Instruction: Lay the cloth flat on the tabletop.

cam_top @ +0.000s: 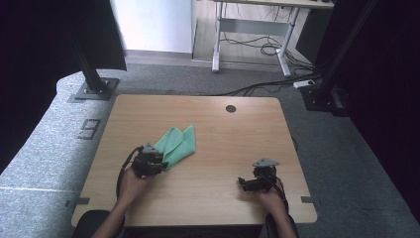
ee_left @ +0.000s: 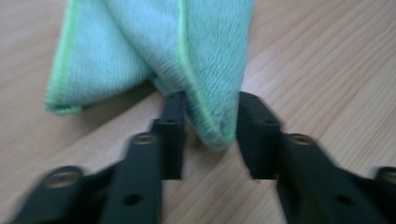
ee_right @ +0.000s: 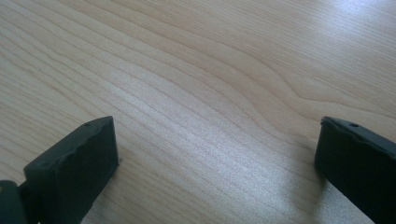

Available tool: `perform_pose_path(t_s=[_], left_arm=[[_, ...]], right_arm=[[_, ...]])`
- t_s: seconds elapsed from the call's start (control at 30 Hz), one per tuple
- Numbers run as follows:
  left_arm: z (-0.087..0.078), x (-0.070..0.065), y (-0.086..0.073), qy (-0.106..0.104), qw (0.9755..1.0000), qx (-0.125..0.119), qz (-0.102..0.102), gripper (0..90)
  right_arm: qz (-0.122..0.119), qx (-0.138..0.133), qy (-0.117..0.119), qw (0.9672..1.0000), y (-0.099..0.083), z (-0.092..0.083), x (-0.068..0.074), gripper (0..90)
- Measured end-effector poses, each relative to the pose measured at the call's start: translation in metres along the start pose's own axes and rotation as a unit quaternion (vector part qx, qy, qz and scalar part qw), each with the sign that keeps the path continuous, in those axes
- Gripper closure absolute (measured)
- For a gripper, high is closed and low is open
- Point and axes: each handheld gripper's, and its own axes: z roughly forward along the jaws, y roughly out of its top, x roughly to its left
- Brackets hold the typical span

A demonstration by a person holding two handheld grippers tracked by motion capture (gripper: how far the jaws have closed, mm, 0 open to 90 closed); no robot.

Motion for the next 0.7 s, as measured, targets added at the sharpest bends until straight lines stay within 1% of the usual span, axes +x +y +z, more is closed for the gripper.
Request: perform_pose_path(t_s=[0.03, 0.07, 0.1, 0.13, 0.17, 0.2, 0.23, 0.3, 0.33, 0.37, 0.4, 0.47, 0.53, 0.57, 0.6, 0.63, 0.67, 0.7], left_arm=[[-0.002, 0.0, 0.005, 0.0, 1.0, -0.004, 0.002, 57.7], [-0.005, -0.001, 0.019, 0.002, 0.9999, -0.011, 0.011, 55.1], [-0.005, -0.001, 0.019, 0.002, 0.9999, -0.011, 0.011, 54.7], [-0.005, -0.001, 0.029, 0.004, 0.9997, -0.013, 0.019, 54.7], [-0.001, -0.002, 0.041, 0.01, 0.9994, -0.014, 0.029, 54.1], [-0.001, -0.002, 0.041, 0.01, 0.9994, -0.014, 0.029, 54.3], [0.003, -0.001, 0.05, 0.014, 0.9993, -0.013, 0.033, 54.3], [0.009, 0.001, 0.061, 0.015, 0.9992, -0.012, 0.035, 54.6], [0.02, 0.004, 0.072, 0.02, 0.9989, -0.007, 0.041, 54.6], [0.02, 0.004, 0.072, 0.02, 0.9989, -0.007, 0.041, 54.6], [0.024, 0.005, 0.075, 0.022, 0.9988, -0.003, 0.043, 54.6], [0.035, 0.008, 0.082, 0.025, 0.9987, 0.004, 0.045, 54.4], [0.043, 0.009, 0.085, 0.026, 0.9986, 0.01, 0.044, 53.7], [0.048, 0.011, 0.085, 0.028, 0.9985, 0.015, 0.044, 53.7], [0.057, 0.013, 0.085, 0.036, 0.9981, 0.027, 0.043, 53.4], [0.057, 0.013, 0.085, 0.036, 0.9981, 0.027, 0.043, 53.4], [0.062, 0.015, 0.083, 0.04, 0.9978, 0.033, 0.041, 53.5], [0.069, 0.018, 0.08, 0.046, 0.9973, 0.044, 0.037, 54.5]], right_arm=[[0.0, 0.0, 0.0, 1.0, 0.0, 0.0, 0.0, 0.0], [0.0, 0.0, 0.0, 1.0, 0.0, 0.0, 0.0, 0.0], [0.0, 0.0, 0.0, 1.0, 0.0, 0.0, 0.0, 0.0], [0.0, 0.0, 0.0, 1.0, 0.0, 0.0, 0.0, 0.0], [0.0, 0.0, 0.0, 1.0, 0.0, 0.0, 0.0, 0.0], [0.0, 0.0, 0.0, 1.0, 0.0, 0.0, 0.0, 0.0], [0.0, 0.0, 0.0, 1.0, 0.0, 0.0, 0.0, 0.0], [0.0, 0.0, 0.0, 1.0, 0.0, 0.0, 0.0, 0.0], [0.0, 0.0, 0.0, 1.0, 0.0, 0.0, 0.0, 0.0], [0.0, 0.0, 0.0, 1.0, 0.0, 0.0, 0.0, 0.0], [0.0, 0.0, 0.0, 1.0, 0.0, 0.0, 0.0, 0.0], [0.0, 0.0, 0.0, 1.0, 0.0, 0.0, 0.0, 0.0], [-0.001, -0.001, 0.0, 1.0, 0.0, 0.0, 0.0, 0.0], [-0.001, -0.001, 0.0, 1.0, 0.0, 0.0, 0.0, 0.0], [-0.001, -0.001, 0.0, 1.0, 0.0, 0.0, 0.0, 0.0], [-0.001, -0.001, 0.0, 1.0, 0.0, 0.0, 0.0, 0.0], [-0.001, -0.001, 0.0, 1.0, 0.0, 0.0, 0.0, 0.0], [-0.001, -0.001, 0.0, 1.0, 0.0, 0.0, 0.0, 0.0]])
